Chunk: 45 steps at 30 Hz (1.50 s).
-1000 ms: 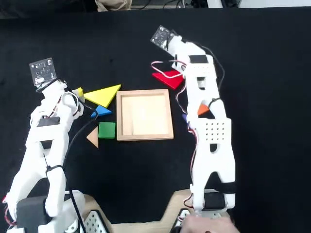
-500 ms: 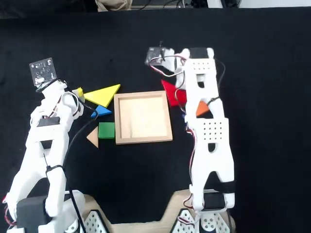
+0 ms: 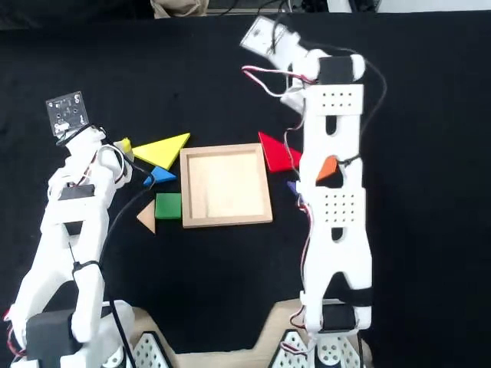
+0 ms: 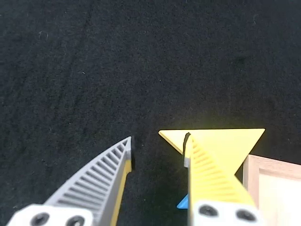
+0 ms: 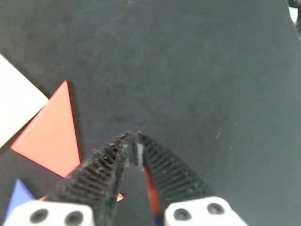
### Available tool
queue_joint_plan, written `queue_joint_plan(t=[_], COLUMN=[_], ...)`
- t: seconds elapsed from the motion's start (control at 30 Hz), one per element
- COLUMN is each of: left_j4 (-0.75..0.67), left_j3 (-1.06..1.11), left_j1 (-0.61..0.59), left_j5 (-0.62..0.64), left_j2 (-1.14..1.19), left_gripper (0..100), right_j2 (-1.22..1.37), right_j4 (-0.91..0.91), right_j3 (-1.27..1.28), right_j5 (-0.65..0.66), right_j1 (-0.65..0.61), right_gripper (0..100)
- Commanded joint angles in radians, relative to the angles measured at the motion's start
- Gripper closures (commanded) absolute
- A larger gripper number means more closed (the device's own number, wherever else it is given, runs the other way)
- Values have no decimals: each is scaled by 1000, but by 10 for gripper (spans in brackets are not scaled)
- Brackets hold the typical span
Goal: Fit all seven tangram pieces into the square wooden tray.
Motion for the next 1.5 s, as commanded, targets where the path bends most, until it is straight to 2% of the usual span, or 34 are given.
queue_joint_plan(t=[0.0,0.1,0.33,0.63,0.8,0.97,1.1,1.47], left_j4=[-14,-14,-14,-14,-17,-15,-15,-14], left_j3=[-5,-5,-5,5,5,1,1,2], left_j1=[-15,-13,-12,-13,-13,-8,-7,-15], left_j5=[11,5,3,3,2,2,6,8], left_j2=[-6,-6,-6,-5,-5,-5,-5,-5], left_gripper=[808,807,807,807,807,805,757,759], right_j2=[-154,-242,-441,-470,-472,-473,-470,-464], right_j4=[38,38,20,-299,-358,-345,-345,-388], right_j3=[151,344,820,1257,1288,1265,1237,1264], right_j5=[-75,-86,-40,71,109,127,127,123], right_j1=[15,-3,-89,-100,-94,-100,-100,-166], right_gripper=[825,747,742,740,733,636,641,641])
